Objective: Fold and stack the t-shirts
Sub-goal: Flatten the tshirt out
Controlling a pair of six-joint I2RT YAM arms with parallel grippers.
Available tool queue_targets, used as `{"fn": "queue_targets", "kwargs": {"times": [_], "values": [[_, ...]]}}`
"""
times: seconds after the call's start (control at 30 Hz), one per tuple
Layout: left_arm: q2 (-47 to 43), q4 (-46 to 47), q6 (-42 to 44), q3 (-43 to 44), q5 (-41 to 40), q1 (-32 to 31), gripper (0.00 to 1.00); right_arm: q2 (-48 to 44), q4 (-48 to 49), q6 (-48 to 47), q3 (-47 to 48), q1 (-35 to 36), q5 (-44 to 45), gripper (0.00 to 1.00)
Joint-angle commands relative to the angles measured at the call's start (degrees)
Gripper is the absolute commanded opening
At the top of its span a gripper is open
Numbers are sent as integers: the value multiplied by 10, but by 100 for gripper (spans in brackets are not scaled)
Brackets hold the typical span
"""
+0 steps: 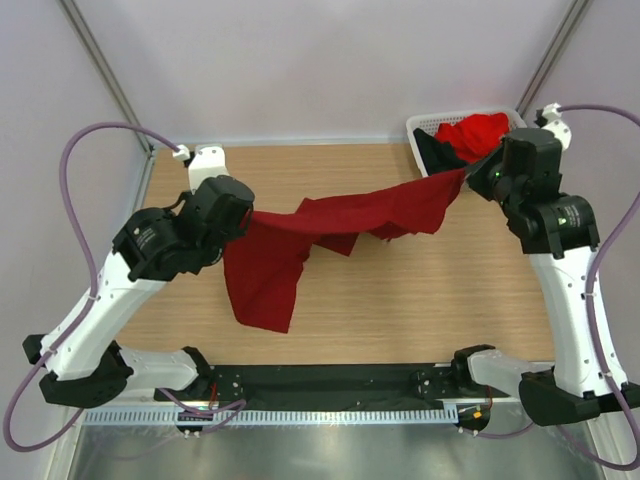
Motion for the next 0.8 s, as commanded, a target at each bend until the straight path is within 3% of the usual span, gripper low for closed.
{"fn": "queue_targets", "kwargs": {"times": [0.0,0.23,0.37,0.6,0.77], "values": [[-2,15,40,45,-71,4,0,4,23,-56,68,-29,16,1],[-25,62,80,100,-116,5,0,36,81,-83,157,-55,28,1],[-48,135,123,122,-131,5,0,52,118,-102,220,-55,41,1],[-66,246,239,183,-133,6,0,56,205,-134,281,-56,29,1],[-79,266,268,234,-119,5,0,24,226,-157,290,-56,-2,1]]}}
